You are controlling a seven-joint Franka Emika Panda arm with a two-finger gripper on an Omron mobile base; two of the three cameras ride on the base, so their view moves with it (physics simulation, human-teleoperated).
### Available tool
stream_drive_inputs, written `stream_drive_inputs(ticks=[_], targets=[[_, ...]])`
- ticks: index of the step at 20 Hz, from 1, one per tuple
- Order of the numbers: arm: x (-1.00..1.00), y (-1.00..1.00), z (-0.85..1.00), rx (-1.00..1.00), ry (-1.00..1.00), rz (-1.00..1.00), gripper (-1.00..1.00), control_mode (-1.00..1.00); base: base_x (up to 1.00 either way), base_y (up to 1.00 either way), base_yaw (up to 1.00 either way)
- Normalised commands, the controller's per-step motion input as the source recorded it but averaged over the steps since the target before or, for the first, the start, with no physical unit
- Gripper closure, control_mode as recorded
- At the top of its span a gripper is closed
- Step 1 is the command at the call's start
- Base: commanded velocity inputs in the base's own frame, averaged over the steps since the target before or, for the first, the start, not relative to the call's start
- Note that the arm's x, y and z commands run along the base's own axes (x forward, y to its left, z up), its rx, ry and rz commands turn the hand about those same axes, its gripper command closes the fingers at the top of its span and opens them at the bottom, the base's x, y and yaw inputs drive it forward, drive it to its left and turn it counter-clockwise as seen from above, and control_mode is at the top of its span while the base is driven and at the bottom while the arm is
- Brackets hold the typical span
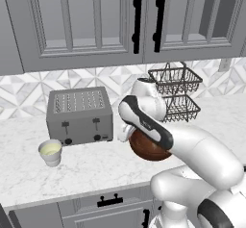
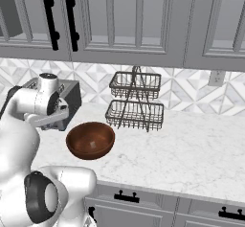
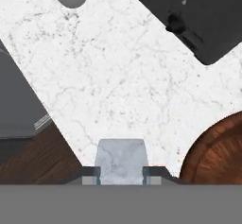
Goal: Grab a lemon wedge from the fridge and one ice cube from the ice bowl, and put them in the glass of lemonade.
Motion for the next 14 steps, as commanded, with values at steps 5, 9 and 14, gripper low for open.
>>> stream_drive_inputs(ticks=[5,9,14], targets=[[-0.05,1.0,0.13,-0.01,0.01,0.13,1.0,-1.0,0.0,0.0,0.0],[0.0,1.0,-0.03,0.0,0.0,0.09,1.0,-1.0,0.0,0.0,0.0],[0.0,0.97,0.1,0.0,0.0,0.07,1.0,-1.0,0.0,0.0,0.0]])
